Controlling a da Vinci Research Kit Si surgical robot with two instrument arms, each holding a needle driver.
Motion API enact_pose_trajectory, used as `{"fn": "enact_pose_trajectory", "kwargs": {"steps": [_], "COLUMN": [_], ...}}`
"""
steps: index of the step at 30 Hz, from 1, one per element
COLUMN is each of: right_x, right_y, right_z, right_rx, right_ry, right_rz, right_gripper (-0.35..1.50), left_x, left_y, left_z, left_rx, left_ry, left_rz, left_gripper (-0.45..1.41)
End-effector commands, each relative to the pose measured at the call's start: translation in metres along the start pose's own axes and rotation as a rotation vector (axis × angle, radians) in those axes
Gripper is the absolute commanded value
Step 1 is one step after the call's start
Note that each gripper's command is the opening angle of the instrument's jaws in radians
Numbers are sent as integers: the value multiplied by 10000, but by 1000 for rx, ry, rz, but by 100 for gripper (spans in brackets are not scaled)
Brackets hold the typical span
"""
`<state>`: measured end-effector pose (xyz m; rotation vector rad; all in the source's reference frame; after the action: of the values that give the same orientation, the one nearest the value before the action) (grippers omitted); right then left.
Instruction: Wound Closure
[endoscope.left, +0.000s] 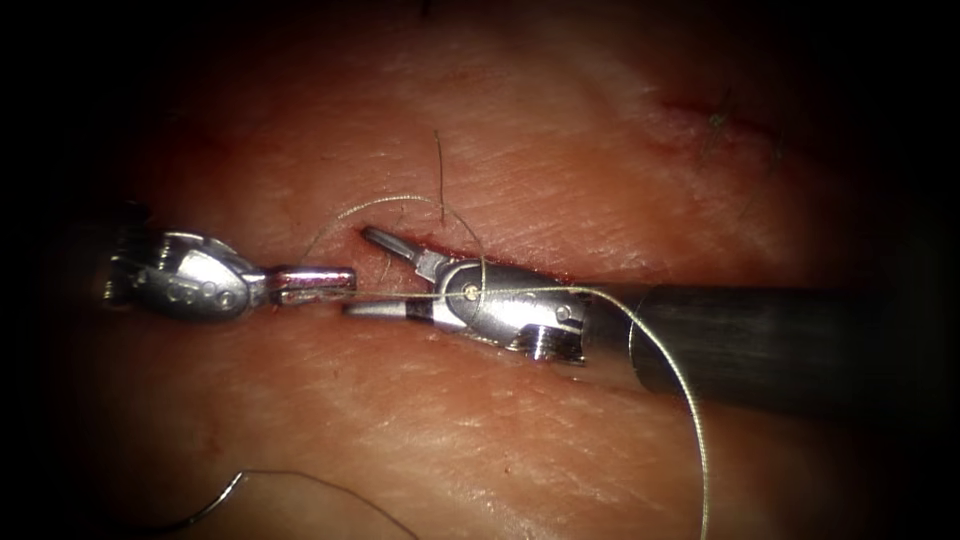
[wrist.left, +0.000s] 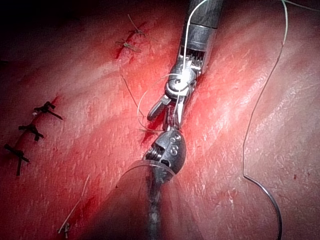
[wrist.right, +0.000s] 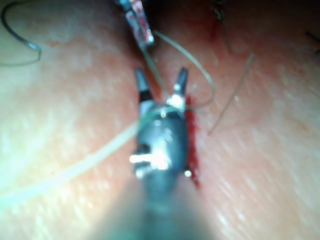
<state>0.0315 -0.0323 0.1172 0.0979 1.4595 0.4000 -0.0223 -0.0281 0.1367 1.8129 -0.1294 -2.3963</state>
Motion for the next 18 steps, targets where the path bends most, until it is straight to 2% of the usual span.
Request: {"fn": "enact_pose_trajectory", "kwargs": {"steps": [1, 2, 4, 8, 18], "right_x": [-4, -4, -1, 3, 9], "right_y": [-3, -3, -1, 1, 7], "right_z": [6, 6, 4, 3, 3], "right_rx": [3, 3, 2, 3, 4], "right_ry": [2, 2, 2, -1, 1], "right_rz": [1, 1, 5, 9, -8], "right_gripper": [96, 96, 96, 94, 94], "left_x": [-7, -7, -27, -32, -8], "left_y": [7, 7, 21, 32, 58], "left_z": [10, 10, 19, 21, 19], "left_rx": [3, 3, -2, -10, -28], "left_ry": [2, 2, -12, -10, 3], "left_rz": [-4, -4, -23, -32, -34], "left_gripper": [-45, -45, -45, -45, -45]}}
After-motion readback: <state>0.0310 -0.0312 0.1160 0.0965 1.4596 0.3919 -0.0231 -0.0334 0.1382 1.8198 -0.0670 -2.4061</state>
